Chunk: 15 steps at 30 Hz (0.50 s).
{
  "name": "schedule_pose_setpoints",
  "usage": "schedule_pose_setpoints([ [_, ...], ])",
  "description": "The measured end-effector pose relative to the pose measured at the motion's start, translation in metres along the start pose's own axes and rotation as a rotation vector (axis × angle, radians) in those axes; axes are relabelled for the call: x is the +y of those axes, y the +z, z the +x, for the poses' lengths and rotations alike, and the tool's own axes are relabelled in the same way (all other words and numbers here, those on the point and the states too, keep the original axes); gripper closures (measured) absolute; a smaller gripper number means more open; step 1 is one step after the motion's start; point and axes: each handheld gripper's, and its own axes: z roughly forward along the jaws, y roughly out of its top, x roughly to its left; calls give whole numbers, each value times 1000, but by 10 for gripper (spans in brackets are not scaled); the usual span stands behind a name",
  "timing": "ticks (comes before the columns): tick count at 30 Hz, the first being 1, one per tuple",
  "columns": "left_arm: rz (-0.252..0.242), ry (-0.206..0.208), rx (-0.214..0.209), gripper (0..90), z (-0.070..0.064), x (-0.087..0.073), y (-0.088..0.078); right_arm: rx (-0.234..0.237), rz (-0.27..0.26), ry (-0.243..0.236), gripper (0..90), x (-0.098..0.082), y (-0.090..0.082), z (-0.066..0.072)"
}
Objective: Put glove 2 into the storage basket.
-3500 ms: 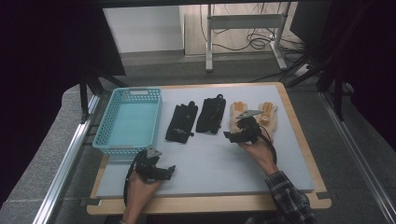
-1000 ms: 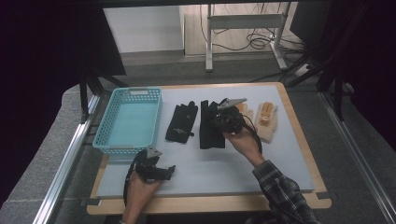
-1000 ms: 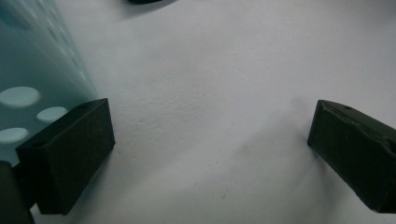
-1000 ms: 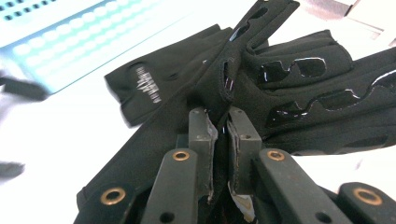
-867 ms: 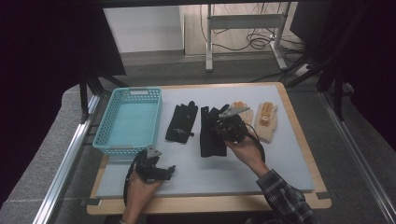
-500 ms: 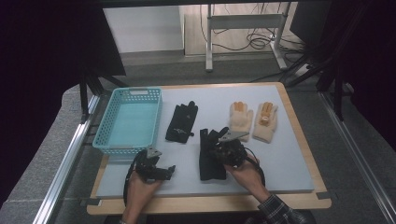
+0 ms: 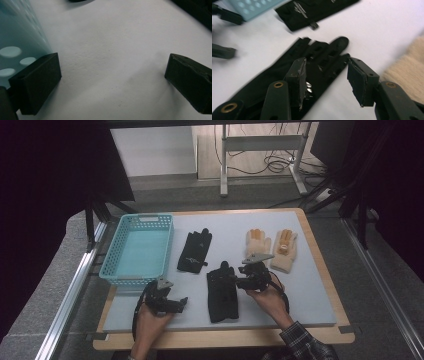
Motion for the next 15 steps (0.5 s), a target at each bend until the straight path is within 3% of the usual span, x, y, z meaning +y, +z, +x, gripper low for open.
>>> schedule_pose_setpoints([
  [6,0,-3,-1,8,0,0,0,5,13,-4,503,2,13,-8],
  [15,-3,-6,-1,8,0,0,0,64,13,16,563,25,40,-17],
])
